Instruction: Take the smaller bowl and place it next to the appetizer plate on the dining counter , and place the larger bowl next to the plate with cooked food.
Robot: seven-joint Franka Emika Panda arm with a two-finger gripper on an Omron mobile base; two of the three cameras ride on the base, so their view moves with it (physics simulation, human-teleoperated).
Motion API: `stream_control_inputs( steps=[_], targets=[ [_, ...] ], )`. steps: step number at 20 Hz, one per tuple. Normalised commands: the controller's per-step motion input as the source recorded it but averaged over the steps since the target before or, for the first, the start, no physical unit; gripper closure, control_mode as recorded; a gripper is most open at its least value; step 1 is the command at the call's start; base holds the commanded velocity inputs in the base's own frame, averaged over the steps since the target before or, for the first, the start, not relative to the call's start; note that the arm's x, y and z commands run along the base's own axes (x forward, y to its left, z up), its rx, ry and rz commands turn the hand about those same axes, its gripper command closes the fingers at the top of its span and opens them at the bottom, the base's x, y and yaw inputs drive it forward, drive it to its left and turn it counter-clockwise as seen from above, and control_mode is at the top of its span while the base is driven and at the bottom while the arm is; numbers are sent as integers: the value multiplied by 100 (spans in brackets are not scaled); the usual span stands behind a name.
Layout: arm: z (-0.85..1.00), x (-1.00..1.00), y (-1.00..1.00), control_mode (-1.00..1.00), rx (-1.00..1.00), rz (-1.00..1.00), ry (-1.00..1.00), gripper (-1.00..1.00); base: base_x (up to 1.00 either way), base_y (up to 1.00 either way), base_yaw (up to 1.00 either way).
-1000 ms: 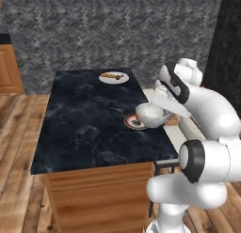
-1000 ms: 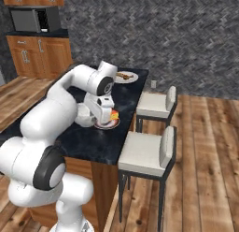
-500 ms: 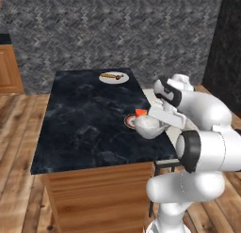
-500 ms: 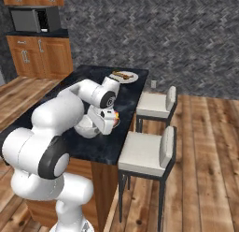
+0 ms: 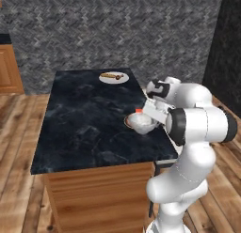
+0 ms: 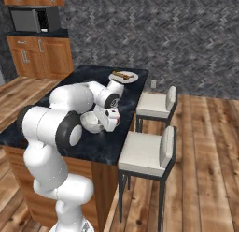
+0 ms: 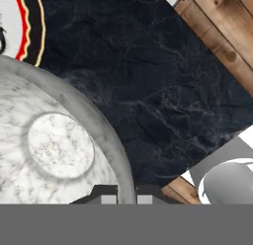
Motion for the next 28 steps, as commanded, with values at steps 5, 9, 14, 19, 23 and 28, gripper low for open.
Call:
stream_control_inputs(
  steps=[5, 9, 14, 19, 23, 28],
  targets=[
    [-10, 31, 0, -100, 0, 0, 5, 100, 0, 0, 0],
    [-51, 4, 0, -100, 0, 0, 6, 100, 0, 0, 0],
    [-46, 29, 0, -100, 0, 0, -1, 100, 0, 0, 0],
    [-30, 13, 0, -100, 0, 0, -14, 100, 0, 0, 0],
    [0, -41, 0, -100, 1, 0, -13, 100, 0, 0, 0],
    [0, -12, 0, -100, 0, 0, -14, 100, 0, 0, 0]
  ],
)
